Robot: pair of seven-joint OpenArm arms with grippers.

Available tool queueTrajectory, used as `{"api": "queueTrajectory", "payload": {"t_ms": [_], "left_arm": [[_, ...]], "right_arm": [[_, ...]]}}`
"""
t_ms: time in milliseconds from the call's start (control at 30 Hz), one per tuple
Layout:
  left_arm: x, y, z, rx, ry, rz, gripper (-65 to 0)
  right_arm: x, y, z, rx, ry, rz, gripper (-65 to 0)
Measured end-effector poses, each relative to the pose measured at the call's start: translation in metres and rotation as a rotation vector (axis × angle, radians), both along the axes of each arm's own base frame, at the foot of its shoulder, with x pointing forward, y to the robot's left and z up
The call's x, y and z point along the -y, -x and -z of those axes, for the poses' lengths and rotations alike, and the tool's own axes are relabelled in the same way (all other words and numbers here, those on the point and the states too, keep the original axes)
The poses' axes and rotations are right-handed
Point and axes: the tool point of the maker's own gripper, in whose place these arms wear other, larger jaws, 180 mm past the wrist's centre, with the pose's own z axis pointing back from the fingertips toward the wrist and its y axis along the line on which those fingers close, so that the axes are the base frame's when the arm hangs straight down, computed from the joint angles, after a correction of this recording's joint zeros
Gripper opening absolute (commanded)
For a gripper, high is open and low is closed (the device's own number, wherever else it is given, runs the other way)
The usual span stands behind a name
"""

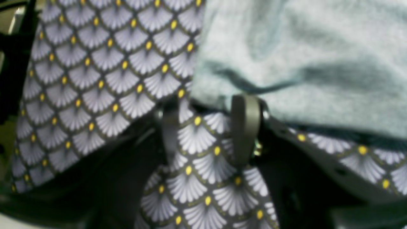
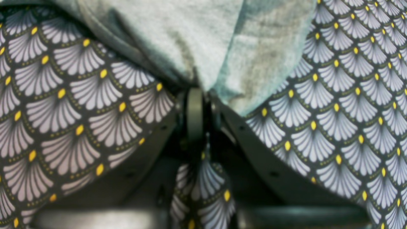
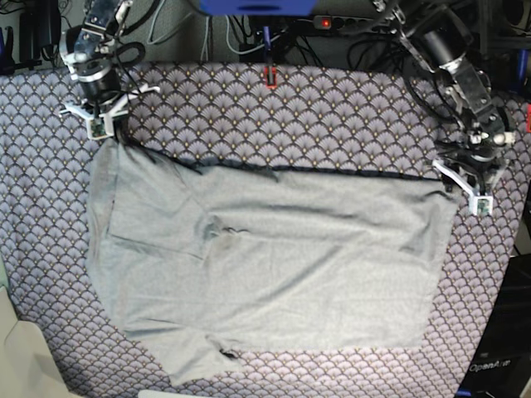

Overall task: Fold the T-shirt properly
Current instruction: 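Shift the left gripper along the shirt edge toward its corner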

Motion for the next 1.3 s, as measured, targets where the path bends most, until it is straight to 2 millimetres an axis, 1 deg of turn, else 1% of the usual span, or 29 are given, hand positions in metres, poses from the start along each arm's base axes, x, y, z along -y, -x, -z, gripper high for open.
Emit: {"api": "queueTrajectory", "payload": {"t_ms": [133,300,433,467,600,767,900,1033,1300], "left_arm": [[0.000,-0.005,0.001,0.006,0.014,-0.002,-38.1],[0.001,-0.006,0.002,0.004,0.020,-0.004,-38.2],[0.001,-0.018,-0.008,0.044,0.020,-0.001,-38.2],[0.001,-0.019,-0.008,0.045,0.021,-0.001,-38.2],[0.001,-0.015,-0.005,0.028,0.021,-0.002,-38.3],[0.002,-0.014,-0.004,0.026,0.025,-0.003,-38.3],[0.008,-0.012,0.012,-0.001,0.061,-0.002,-38.3],[0.009,-0.021,0.008,0.045,0.068,0.005,-38.3],[0.012,-0.019,0.011,0.042,0.072,0.007,-38.8]], "right_arm": [[0.001,0.001,0.003,0.008,-0.015,0.001,-65.0],[0.005,0.001,0.006,0.020,-0.031,0.000,-65.0],[0.006,0.001,0.006,0.020,-0.033,0.000,-65.0],[0.006,0.001,0.006,0.020,-0.033,0.001,-65.0],[0.007,0.001,0.006,0.020,-0.032,0.000,-65.0],[0.007,0.001,0.006,0.020,-0.032,0.000,-65.0],[0.007,0.001,0.006,0.020,-0.032,0.000,-65.0],[0.007,0.000,0.006,0.021,-0.032,0.000,-65.0],[0.007,0.000,0.006,0.021,-0.032,0.000,-65.0]]}}
